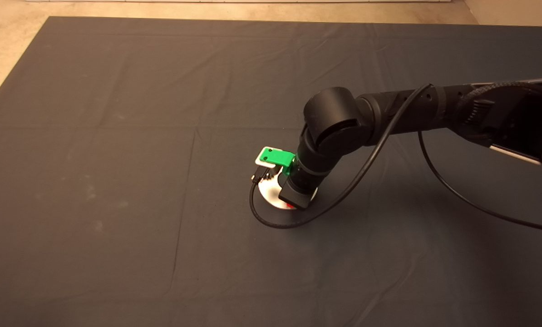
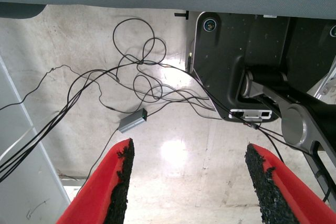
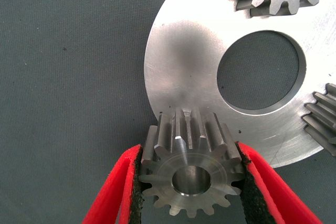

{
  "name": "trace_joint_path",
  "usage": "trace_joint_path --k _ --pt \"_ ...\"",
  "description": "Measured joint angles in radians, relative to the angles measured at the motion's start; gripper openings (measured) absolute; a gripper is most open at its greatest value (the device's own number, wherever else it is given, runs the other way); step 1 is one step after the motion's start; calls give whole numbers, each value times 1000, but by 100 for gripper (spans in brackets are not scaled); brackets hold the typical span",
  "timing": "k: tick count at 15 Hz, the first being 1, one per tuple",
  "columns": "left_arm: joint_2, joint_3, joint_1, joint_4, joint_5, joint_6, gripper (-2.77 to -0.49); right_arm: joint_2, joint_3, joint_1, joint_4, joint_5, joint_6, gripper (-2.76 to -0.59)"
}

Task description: Install three planetary gears onto the carrier pins

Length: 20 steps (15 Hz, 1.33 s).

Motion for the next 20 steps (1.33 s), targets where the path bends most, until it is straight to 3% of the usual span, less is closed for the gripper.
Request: trace_joint_path --k 20 --pt "-3 0 0 0 0 2 -180 -20 11 0 1 0 0 -230"
